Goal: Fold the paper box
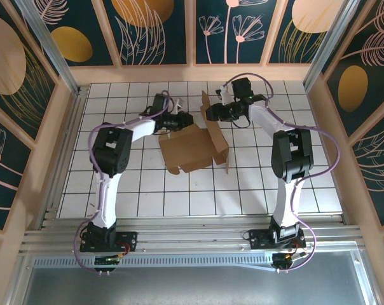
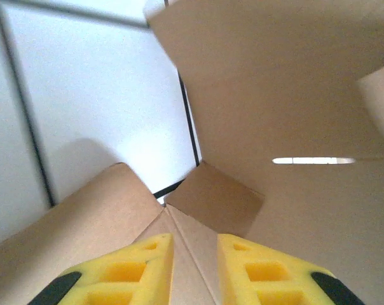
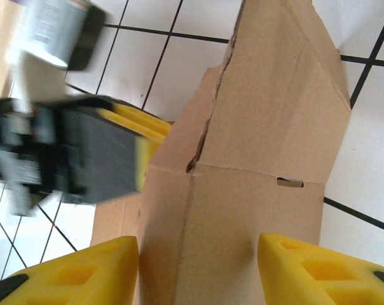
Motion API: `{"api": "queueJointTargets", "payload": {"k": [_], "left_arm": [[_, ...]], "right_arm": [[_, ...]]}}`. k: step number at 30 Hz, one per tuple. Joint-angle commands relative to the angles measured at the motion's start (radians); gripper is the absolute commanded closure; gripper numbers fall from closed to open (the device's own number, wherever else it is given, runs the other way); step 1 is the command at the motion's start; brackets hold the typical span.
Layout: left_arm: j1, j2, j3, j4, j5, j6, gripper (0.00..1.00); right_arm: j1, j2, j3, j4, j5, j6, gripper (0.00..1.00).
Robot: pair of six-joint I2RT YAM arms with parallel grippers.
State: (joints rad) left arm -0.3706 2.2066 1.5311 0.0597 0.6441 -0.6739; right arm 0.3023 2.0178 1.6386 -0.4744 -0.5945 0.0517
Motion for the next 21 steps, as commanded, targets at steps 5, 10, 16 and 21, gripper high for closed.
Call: {"api": "queueJointTargets", "payload": {"k": [5, 10, 16, 21], "left_arm": [[-0.001, -0.327, -0.316, 0.035, -0.232, 0.020, 0.80], [-0.031, -0.435, -0.540, 0.035, -0.304, 0.026, 0.86], [-0.107, -0.410, -0.600, 0.054, -0.329, 0.034, 0.87], [-0.108, -0.297, -0.568, 0.058, -0.325, 0.017, 0.92]], "right_arm": [[-0.014, -0.034, 0.001, -0.019, -0.047, -0.016, 0.41], [-0.032, -0.098, -0.024, -0.003, -0.096, 0.017, 0.32], [-0.048, -0.134, -0.056, -0.006, -0.110, 0.056, 0.28], [-0.059, -0.171, -0.125, 0.021, -0.088, 0.060, 0.19]]}}
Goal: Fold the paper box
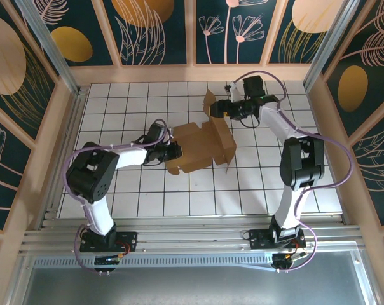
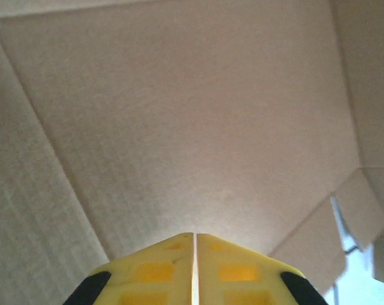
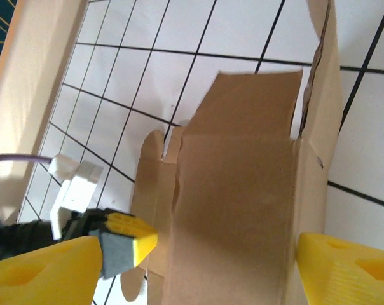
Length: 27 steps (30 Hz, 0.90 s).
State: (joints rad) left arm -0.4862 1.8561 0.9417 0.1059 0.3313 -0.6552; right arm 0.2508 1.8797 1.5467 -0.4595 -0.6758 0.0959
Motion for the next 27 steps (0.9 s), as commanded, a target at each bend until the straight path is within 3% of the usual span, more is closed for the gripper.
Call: {"api": "queueJointTargets", "payload": {"k": [1, 6, 10, 14, 20, 27], "left_arm": [[0.007, 0.063, 0.017, 0.022, 0.003, -0.012, 0.93], [-0.007, 0.041, -0.071, 0.080, 0.040, -0.075, 0.95], [-0.039, -0.008, -0.125, 0.096, 0.015, -0.117, 0.95], [-0.051, -0.047, -0.166, 0.117, -0.035, -0.183, 0.96], [-0.087, -0.061, -0.232, 0.258, -0.045, -0.363, 0.97], [-0.200, -0.004, -0.224, 0.435, -0.114, -0.610, 0.98]], "right_arm": [[-0.011, -0.035, -0.040, -0.001, -0.008, 0.019, 0.19], [-0.005, -0.048, -0.058, -0.040, 0.039, 0.003, 0.21], [0.043, -0.060, -0.033, -0.100, 0.240, -0.042, 0.20], [0.083, -0.040, 0.011, -0.163, 0.333, -0.078, 0.20], [0.087, 0.004, 0.094, -0.242, 0.348, -0.106, 0.37], [0.114, 0.059, 0.215, -0.370, 0.335, -0.197, 0.42]]}}
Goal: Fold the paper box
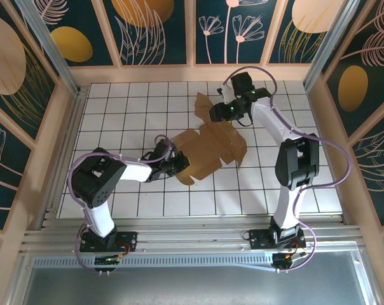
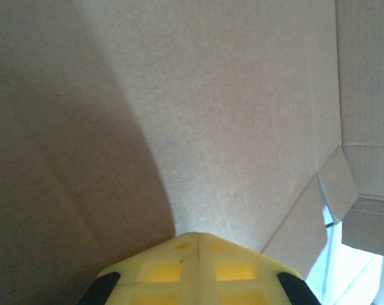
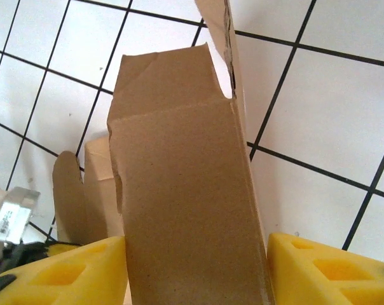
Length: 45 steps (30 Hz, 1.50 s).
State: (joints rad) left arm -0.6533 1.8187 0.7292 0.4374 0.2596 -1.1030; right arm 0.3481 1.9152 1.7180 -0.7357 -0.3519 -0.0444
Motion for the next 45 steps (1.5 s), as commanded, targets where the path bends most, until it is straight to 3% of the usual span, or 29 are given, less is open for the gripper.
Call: {"api": "queueJointTargets", "payload": {"k": [1, 5, 12, 18, 23, 29, 33, 38, 40, 45], "left_arm": [[-0.046, 0.039, -0.011, 0.131, -0.058, -0.195, 0.98], [-0.091, 0.042, 0.029, 0.131, -0.137, -0.243, 0.97], [-0.175, 0.102, 0.133, 0.160, -0.140, -0.259, 0.90], [-0.174, 0.074, 0.097, 0.177, -0.161, -0.241, 0.89], [-0.133, -0.037, 0.099, 0.062, -0.201, -0.155, 0.84], [0.037, -0.246, 0.166, -0.207, -0.331, 0.070, 0.79], [0.207, -0.192, 0.435, -0.431, -0.267, 0.269, 0.74], [0.318, 0.167, 0.991, -0.755, -0.053, 0.439, 0.77], [0.346, 0.323, 1.185, -0.792, 0.067, 0.471, 0.82], [0.377, 0.584, 1.520, -0.799, 0.131, 0.527, 0.88]], "right_arm": [[0.014, 0.028, 0.053, -0.099, 0.011, -0.067, 0.44], [0.005, 0.059, 0.100, -0.127, 0.007, -0.097, 0.38], [0.015, 0.102, 0.135, -0.173, 0.058, -0.140, 0.27], [0.016, 0.067, 0.088, -0.163, 0.054, -0.169, 0.37], [0.043, 0.062, 0.086, -0.152, 0.120, -0.186, 0.43], [0.068, 0.036, 0.066, -0.130, 0.178, -0.193, 0.48], [0.092, 0.021, 0.048, -0.111, 0.196, -0.207, 0.51], [0.118, 0.020, 0.059, -0.114, 0.244, -0.219, 0.51], [0.129, 0.018, 0.073, -0.120, 0.264, -0.225, 0.51], [0.157, -0.005, 0.078, -0.113, 0.286, -0.247, 0.53]]}}
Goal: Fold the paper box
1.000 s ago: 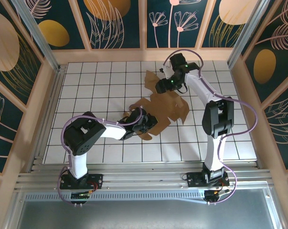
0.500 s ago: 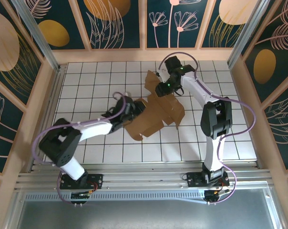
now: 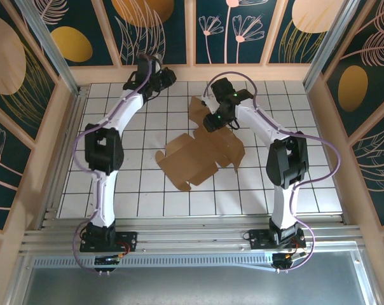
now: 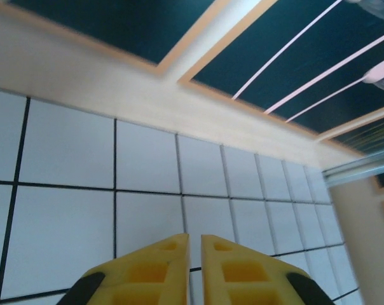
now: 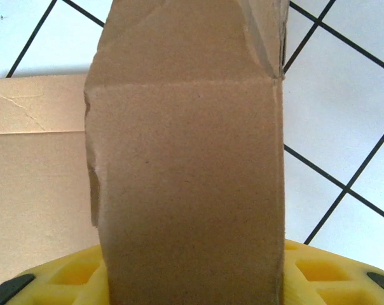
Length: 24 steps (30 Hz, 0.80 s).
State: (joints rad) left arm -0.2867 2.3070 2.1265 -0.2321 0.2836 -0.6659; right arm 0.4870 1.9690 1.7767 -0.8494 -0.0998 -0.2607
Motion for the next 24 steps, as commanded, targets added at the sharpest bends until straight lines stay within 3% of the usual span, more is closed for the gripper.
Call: {"api": "queueJointTargets", "payload": {"k": [1, 6, 14, 24], "left_arm": [[0.012, 0.136, 0.171, -0.123, 0.124, 0.109, 0.89], [0.012, 0.205, 0.155, 0.030, 0.281, 0.122, 0.89], [0.002, 0.240, 0.046, 0.030, 0.441, 0.198, 0.92], [-0.065, 0.239, -0.007, -0.028, 0.499, 0.329, 0.97]], "right_arm": [[0.021, -0.062, 0.021, 0.001, 0.038, -0.036, 0.53], [0.033, -0.067, 0.033, 0.004, 0.055, -0.044, 0.54], [0.041, -0.045, 0.034, 0.006, 0.105, -0.056, 0.54], [0.055, -0.015, 0.049, -0.002, 0.149, -0.066, 0.54]]}}
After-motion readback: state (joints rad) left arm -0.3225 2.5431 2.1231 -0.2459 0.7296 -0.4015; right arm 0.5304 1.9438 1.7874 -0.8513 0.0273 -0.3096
